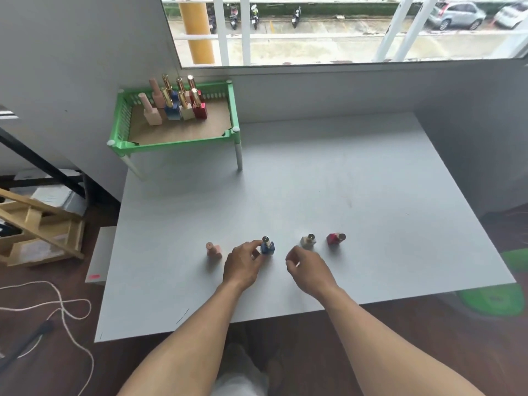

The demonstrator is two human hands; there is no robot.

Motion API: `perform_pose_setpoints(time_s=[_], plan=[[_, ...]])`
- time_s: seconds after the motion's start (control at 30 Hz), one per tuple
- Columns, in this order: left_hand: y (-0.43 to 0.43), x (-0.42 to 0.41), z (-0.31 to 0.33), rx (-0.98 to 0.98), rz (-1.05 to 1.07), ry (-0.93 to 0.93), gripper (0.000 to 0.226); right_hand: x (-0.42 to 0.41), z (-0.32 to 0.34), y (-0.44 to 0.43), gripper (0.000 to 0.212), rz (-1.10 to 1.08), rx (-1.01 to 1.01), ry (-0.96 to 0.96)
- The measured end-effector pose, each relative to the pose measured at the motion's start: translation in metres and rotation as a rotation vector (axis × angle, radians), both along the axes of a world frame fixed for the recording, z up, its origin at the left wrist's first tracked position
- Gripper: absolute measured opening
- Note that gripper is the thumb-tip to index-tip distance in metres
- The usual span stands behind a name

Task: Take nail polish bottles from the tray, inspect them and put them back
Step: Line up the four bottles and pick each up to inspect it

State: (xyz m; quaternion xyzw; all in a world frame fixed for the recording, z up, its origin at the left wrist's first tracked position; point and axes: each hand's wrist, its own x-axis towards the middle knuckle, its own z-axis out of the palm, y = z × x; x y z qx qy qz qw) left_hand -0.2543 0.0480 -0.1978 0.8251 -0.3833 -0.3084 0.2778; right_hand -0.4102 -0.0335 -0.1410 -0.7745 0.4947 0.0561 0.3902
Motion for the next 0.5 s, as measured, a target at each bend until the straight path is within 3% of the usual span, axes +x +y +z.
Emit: perform_pose_setpoints(time_s=[0.17,0.3,0.5], plan=[[-0.011,-0.003,0.019,-0.055,0.006,0.024,0.020,0.005,0.023,-0.009,0.012,0.062,-0.029,-0.063],[-0.023,0.000,0.040,-0.084,0.005,0.033,0.020,0.013,0.053,-0.023,0.018,0.084,-0.182,-0.091],[-0.033,0.010,0.076,-0.124,-0.014,-0.096,0.019,0.028,0.098,-0.043,0.041,0.173,-0.354,-0.239]])
